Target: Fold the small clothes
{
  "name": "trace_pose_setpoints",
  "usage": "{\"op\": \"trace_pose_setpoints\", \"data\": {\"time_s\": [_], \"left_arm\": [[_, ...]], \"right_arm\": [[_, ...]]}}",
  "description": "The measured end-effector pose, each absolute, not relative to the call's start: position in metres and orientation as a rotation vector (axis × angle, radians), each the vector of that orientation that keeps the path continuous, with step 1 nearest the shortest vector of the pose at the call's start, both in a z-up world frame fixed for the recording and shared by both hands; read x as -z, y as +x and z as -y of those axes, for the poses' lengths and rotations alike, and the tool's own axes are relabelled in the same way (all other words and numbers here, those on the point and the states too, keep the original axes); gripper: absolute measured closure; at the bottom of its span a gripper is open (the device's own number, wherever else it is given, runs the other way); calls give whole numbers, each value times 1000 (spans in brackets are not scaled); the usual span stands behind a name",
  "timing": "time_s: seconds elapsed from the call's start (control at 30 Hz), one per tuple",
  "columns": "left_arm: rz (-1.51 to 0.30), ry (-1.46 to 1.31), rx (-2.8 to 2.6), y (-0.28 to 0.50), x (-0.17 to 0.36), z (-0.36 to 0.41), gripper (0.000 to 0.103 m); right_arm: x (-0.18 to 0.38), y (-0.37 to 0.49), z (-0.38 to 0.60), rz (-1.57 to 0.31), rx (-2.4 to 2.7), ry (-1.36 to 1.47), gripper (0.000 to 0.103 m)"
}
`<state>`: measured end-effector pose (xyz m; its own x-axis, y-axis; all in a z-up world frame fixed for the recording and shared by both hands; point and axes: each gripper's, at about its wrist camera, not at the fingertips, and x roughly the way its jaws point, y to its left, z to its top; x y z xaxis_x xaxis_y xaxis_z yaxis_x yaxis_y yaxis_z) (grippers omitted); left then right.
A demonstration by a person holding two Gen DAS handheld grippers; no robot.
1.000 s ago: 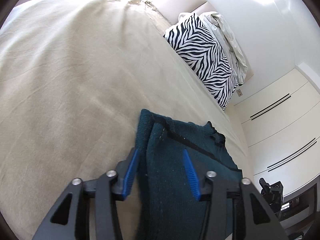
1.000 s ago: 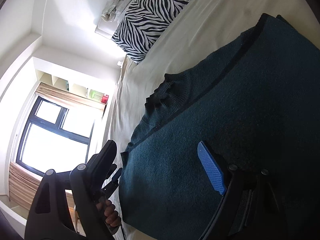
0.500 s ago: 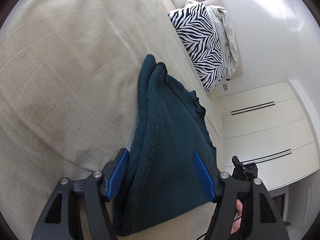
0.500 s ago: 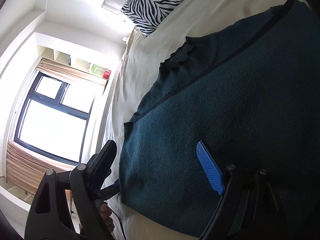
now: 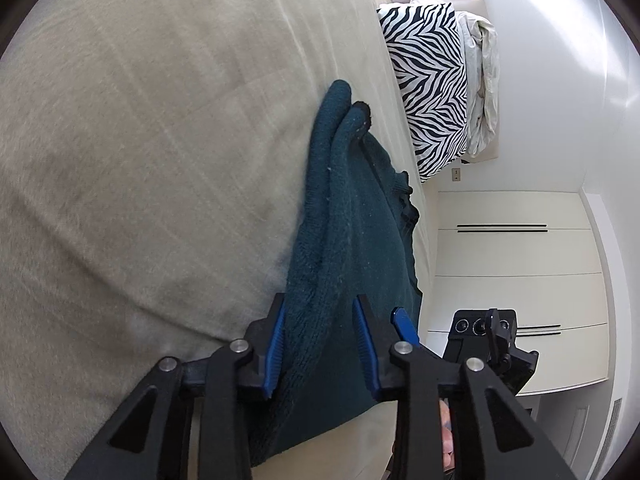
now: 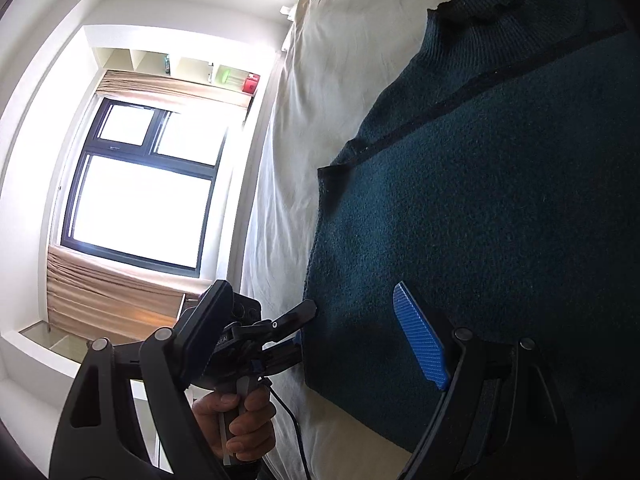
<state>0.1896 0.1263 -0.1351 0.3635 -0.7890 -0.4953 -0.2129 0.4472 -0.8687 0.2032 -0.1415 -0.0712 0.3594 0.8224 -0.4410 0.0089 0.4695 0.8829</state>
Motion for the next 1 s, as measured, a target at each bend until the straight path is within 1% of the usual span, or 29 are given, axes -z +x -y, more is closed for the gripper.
{"op": "trace_pose_setpoints", "data": {"time_s": [0.03,0.17,0.27,0.4,0.5,0.63,0.73,0.8,0.93,0.97,1.0], "left_arm": [[-1181,-1078,484,190,136,-125,85],[-1165,-1094,492,188,137,-126,87],[-1148,-1098,500,187,131,-125,88],[-1123,-1088,527,188,112,-116,89],[-1100,-1052,569,191,87,-98,90],[-1087,-972,655,199,50,-46,90],[-1096,-909,726,202,38,12,90],[-1119,-886,772,203,43,53,90],[-1190,-830,800,202,75,115,89],[-1210,-826,810,202,84,125,88],[-1225,-827,821,202,92,132,85]], "right_arm": [[74,206,137,-1095,-644,946,21],[88,211,131,-1146,-625,947,21],[92,208,135,-1127,-629,977,21],[91,205,146,-1124,-637,1031,21],[85,203,171,-1087,-636,1111,20],[62,196,216,-989,-642,1181,20],[49,189,263,-917,-636,1230,20],[48,184,291,-892,-617,1253,20],[63,174,340,-886,-576,1327,20],[68,171,350,-892,-560,1342,20],[74,168,359,-899,-545,1351,20]]}}
